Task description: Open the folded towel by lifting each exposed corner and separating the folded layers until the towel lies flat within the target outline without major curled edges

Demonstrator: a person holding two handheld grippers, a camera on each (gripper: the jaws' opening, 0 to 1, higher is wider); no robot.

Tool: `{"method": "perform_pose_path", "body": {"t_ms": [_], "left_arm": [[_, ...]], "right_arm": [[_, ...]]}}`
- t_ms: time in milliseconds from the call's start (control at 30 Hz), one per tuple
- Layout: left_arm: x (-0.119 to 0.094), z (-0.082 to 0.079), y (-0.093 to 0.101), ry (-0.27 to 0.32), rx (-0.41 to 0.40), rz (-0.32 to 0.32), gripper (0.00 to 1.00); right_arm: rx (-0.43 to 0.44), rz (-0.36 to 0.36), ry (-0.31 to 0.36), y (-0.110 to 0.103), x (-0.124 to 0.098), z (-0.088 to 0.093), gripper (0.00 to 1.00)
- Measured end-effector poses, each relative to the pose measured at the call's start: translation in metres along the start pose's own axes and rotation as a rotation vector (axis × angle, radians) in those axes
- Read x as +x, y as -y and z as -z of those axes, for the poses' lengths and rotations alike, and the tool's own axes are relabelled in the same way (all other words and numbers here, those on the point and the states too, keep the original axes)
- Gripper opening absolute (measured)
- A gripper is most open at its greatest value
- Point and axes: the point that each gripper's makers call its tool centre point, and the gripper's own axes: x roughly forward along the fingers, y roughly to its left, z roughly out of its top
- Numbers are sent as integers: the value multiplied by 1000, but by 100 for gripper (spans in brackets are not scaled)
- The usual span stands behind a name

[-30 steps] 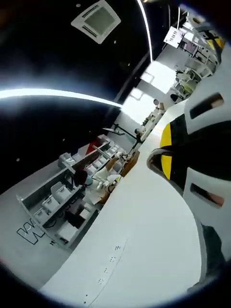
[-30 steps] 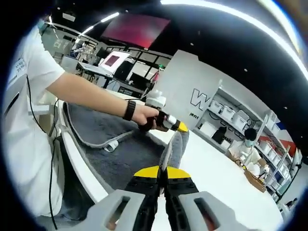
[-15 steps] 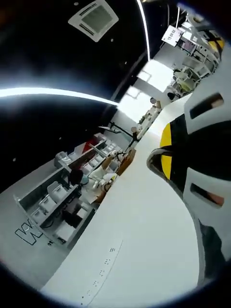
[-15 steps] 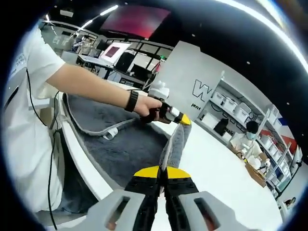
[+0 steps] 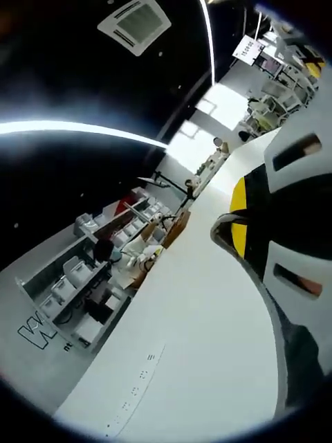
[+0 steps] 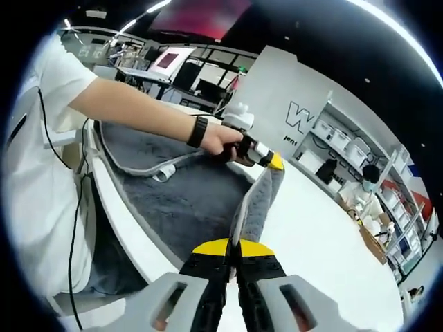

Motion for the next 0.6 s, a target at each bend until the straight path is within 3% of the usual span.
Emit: {"method": "perform_pose_path", "body": {"t_ms": [333, 600], "left_arm": [[11, 0, -8, -13, -28, -1, 1], [11, 17, -3, -45, -44, -9, 1]], "right_arm": [[10, 8, -42, 5, 3, 13, 0], [34, 24, -39, 11, -1, 18, 0]]}}
